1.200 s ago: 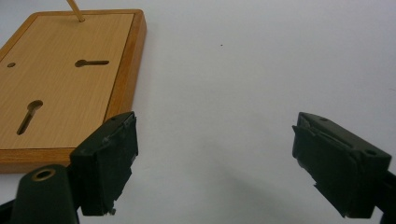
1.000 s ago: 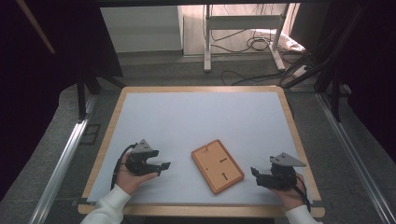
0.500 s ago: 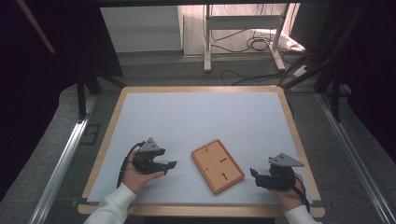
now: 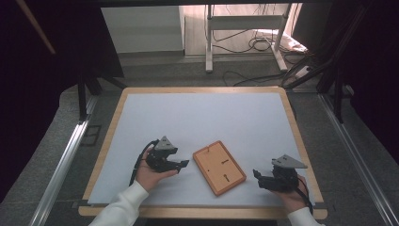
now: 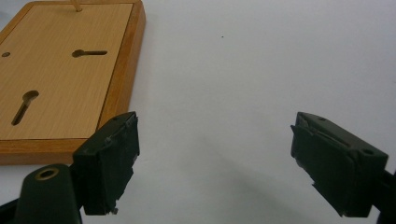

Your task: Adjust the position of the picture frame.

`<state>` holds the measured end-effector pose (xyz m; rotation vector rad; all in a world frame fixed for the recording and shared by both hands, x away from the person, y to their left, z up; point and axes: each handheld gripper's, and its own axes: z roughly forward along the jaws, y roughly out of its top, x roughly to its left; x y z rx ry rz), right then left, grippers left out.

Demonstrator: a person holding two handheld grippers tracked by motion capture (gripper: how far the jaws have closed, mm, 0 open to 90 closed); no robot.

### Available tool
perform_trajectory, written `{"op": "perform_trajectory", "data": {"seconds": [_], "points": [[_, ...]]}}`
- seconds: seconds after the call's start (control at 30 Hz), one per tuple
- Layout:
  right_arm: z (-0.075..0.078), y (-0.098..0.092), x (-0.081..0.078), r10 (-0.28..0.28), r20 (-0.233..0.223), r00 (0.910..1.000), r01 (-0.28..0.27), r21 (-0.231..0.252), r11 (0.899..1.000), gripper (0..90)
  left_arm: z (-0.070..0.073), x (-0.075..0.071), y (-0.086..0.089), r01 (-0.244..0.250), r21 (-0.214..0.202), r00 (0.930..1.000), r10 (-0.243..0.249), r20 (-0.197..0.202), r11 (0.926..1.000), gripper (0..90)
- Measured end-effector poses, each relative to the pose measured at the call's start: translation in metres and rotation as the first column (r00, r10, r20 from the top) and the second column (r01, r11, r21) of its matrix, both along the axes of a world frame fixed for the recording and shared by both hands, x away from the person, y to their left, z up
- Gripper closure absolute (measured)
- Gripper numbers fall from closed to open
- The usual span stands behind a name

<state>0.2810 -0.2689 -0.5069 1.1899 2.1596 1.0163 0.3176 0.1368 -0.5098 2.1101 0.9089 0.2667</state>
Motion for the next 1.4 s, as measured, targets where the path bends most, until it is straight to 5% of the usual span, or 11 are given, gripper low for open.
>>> {"op": "perform_trajectory", "data": {"seconds": [0.53, 1.0, 1.4], "points": [[-0.001, -0.001, 0.000, -0.001, 0.000, 1.0000, 0.001, -0.005, 1.000, 15.5, 0.000, 0.017, -0.049, 0.051, 0.024, 0.9987, -0.051, 0.002, 0.9984, 29.6], [-0.002, -0.001, 0.001, -0.002, -0.002, 1.0000, 0.002, -0.015, 1.000, 15.5, -0.001, 0.032, -0.067, 0.051, 0.033, 0.9986, -0.052, 0.011, 0.9981, 30.3], [-0.002, -0.001, 0.001, -0.005, -0.004, 1.0000, 0.005, -0.017, 1.000, 15.5, -0.006, 0.044, -0.083, 0.041, 0.028, 0.9991, -0.041, 0.011, 0.9988, 40.8]]}}
